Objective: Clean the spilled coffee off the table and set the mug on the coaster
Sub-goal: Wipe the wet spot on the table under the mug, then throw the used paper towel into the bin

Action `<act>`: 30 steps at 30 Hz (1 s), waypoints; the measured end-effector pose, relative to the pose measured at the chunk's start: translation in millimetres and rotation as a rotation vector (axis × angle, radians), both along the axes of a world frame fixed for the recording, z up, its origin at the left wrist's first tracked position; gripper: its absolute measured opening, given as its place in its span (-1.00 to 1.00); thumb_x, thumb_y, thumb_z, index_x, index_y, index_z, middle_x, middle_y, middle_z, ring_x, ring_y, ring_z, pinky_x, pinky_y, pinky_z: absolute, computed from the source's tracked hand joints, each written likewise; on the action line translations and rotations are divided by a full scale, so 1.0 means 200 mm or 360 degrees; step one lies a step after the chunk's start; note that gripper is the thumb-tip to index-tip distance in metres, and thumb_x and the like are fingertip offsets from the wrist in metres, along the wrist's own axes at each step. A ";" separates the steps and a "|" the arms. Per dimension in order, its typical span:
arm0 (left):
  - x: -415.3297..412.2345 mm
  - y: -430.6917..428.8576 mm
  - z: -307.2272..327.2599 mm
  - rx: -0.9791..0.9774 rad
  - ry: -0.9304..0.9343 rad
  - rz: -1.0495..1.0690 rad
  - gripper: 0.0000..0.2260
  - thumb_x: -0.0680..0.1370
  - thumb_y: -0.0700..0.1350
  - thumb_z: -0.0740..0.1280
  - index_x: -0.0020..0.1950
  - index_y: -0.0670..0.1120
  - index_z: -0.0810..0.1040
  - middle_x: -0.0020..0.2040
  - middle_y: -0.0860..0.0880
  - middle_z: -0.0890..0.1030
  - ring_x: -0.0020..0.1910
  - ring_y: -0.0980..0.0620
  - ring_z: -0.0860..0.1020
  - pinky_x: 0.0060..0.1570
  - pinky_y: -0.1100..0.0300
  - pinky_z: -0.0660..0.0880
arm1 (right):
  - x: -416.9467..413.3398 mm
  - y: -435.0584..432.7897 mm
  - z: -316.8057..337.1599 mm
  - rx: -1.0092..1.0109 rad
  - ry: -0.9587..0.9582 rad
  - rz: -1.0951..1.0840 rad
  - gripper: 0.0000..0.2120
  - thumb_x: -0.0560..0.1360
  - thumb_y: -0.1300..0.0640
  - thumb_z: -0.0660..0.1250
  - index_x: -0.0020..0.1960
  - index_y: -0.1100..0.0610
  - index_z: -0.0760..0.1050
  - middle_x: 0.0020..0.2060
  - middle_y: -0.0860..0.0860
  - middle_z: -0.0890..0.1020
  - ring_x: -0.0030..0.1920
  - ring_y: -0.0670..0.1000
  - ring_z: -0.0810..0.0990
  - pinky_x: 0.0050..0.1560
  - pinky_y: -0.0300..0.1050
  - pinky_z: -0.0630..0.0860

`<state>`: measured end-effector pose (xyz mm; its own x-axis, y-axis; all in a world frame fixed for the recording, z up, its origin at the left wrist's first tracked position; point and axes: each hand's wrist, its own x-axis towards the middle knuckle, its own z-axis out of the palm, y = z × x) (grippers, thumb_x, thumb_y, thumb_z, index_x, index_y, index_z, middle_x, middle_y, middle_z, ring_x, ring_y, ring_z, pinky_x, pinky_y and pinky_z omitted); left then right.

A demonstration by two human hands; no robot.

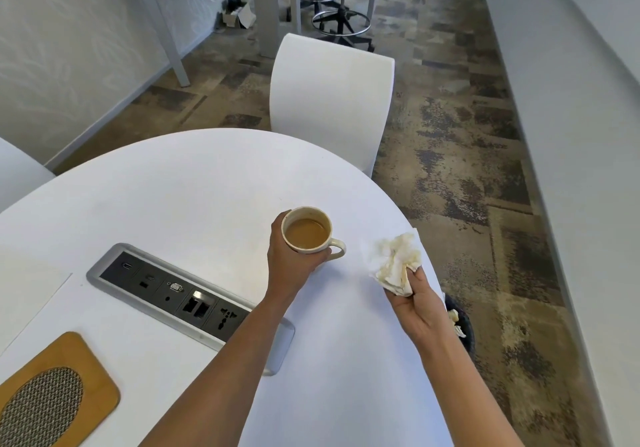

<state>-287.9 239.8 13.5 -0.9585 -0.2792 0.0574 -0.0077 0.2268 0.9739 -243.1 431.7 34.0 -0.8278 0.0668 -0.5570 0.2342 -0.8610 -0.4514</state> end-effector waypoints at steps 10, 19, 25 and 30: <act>0.01 0.00 0.00 0.0013 -0.0107 -0.0029 -0.10 0.15 -0.09 0.64 0.37 0.06 0.25 0.31 0.09 0.43 0.25 0.10 0.44 0.17 0.20 0.41 | 0.02 -0.04 0.01 0.0092 -0.0030 0.0002 -0.72 0.60 0.35 0.10 0.03 0.08 0.52 -0.06 0.06 0.61 -0.18 -0.02 0.62 -0.29 -0.27 0.62; 0.16 -0.01 0.03 -0.0071 -0.0242 0.0056 0.00 0.23 -0.10 0.60 0.49 -0.06 0.05 0.48 -0.06 0.17 0.46 -0.01 0.13 0.36 0.18 0.14 | 0.14 -0.11 0.09 0.0082 -0.0008 -0.0021 -0.68 0.58 0.43 0.07 -0.11 0.18 0.53 -0.13 0.16 0.60 -0.39 -0.06 0.68 -0.33 -0.30 0.61; 0.44 0.10 0.10 -0.0231 -0.0108 0.0398 -0.40 0.41 -0.20 0.46 0.39 -0.14 0.28 0.37 -0.12 0.36 0.37 -0.13 0.25 0.34 -0.04 0.28 | 0.29 -0.14 0.17 0.0141 0.0112 0.0160 -0.74 0.55 0.39 0.13 -0.01 0.24 0.59 -0.03 0.11 0.69 -0.14 -0.01 0.70 -0.24 -0.23 0.62; 0.57 0.22 0.25 0.0011 -0.0248 -0.0014 -0.67 0.53 -0.05 0.34 0.26 -0.11 0.46 0.22 -0.04 0.53 0.23 -0.01 0.44 0.21 0.11 0.41 | 0.40 -0.18 0.18 0.0233 0.0121 0.0135 -0.80 0.54 0.37 0.19 0.04 0.28 0.58 -0.01 0.12 0.67 -0.06 0.03 0.67 -0.18 -0.21 0.65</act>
<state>-173.0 283.4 64.0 -0.9581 -0.2703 -0.0944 -0.1571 0.2206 0.9626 -162.2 394.9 70.6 -0.8733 0.0710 -0.4821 0.2635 -0.7634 -0.5897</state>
